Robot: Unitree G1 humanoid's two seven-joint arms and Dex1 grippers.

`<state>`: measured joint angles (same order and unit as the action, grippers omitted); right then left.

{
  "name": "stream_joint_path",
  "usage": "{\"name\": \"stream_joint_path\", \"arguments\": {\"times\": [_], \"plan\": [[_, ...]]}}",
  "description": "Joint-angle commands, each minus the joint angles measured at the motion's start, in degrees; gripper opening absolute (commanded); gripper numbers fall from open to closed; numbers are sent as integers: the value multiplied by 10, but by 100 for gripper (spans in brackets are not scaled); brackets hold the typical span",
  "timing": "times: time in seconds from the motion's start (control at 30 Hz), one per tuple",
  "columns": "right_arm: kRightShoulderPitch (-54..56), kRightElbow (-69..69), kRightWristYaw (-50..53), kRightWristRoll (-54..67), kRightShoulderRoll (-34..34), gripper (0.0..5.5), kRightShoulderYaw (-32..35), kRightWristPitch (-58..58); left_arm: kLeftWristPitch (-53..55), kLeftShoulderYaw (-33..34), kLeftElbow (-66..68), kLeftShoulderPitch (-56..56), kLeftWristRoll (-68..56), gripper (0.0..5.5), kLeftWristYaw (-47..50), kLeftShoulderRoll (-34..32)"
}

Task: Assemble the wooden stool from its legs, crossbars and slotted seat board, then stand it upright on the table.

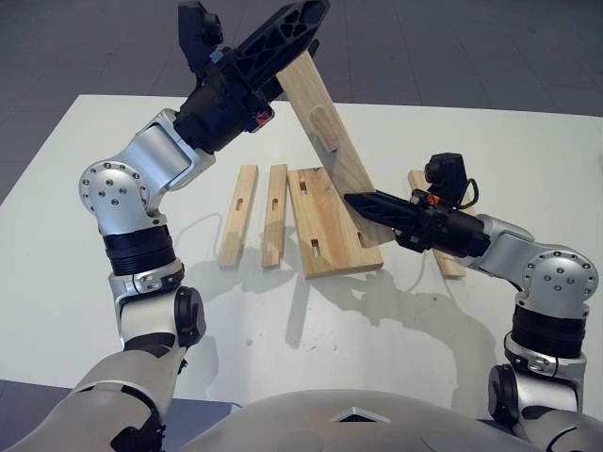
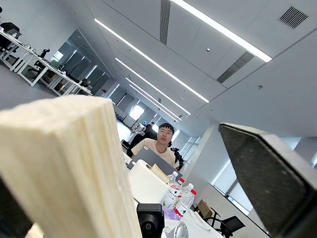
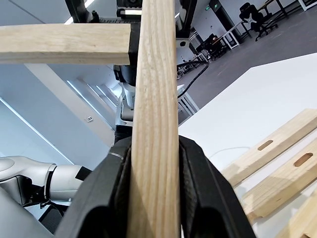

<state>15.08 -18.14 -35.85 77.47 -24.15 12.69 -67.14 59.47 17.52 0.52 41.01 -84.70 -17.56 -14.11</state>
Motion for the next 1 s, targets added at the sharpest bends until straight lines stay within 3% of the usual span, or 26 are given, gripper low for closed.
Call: {"name": "stream_joint_path", "arguments": {"times": [0.03, 0.8, 1.0], "plan": [[10, 8, -18, -7, -17, 107, -20, 3, 5, -2, -12, 1, -7, 490, 6, -13], [-7, 5, 14, 27, -16, 107, -24, 30, -3, -8, -32, -27, -16, 110, -5, -31], [-12, 3, 38, 41, -5, 106, -17, 45, -12, -18, -34, -38, -6, 108, -3, -25]]}}
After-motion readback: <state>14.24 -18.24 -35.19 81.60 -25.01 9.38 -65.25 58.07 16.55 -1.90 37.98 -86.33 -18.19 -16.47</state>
